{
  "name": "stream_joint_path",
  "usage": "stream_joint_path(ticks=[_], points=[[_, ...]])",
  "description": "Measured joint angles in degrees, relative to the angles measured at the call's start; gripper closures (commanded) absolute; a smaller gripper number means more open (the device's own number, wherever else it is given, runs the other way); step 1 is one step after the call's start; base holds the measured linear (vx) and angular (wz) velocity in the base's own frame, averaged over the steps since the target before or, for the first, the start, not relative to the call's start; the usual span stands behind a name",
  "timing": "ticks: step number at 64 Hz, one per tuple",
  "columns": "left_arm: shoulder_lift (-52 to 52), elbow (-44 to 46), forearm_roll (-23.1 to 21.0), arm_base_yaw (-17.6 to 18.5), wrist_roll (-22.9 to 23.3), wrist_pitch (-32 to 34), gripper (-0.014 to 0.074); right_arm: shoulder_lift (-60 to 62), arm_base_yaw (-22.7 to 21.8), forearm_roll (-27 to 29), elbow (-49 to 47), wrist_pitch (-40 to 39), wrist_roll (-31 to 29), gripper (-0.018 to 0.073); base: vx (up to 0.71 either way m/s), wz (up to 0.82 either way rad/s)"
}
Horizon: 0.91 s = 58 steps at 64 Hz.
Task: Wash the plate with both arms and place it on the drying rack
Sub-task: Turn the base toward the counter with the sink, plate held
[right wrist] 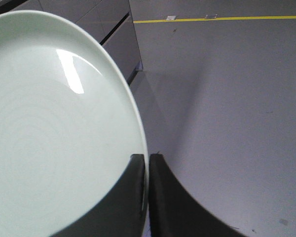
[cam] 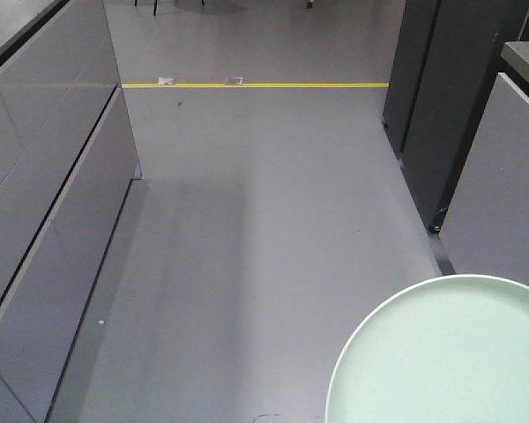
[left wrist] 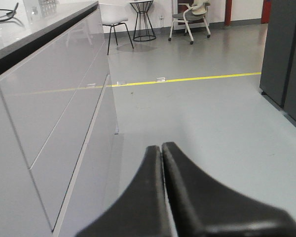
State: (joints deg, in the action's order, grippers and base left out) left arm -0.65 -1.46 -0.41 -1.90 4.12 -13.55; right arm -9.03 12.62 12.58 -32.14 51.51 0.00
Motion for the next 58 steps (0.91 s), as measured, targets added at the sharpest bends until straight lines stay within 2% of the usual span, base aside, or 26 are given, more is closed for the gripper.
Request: stream_joint_path(ticks=[58], points=[[0.0, 0.0, 0.0, 0.0, 0.0, 0.0, 0.0603, 0.0, 0.0, 0.0, 0.0, 0.0, 0.0, 0.0561, 0.22, -0.01]])
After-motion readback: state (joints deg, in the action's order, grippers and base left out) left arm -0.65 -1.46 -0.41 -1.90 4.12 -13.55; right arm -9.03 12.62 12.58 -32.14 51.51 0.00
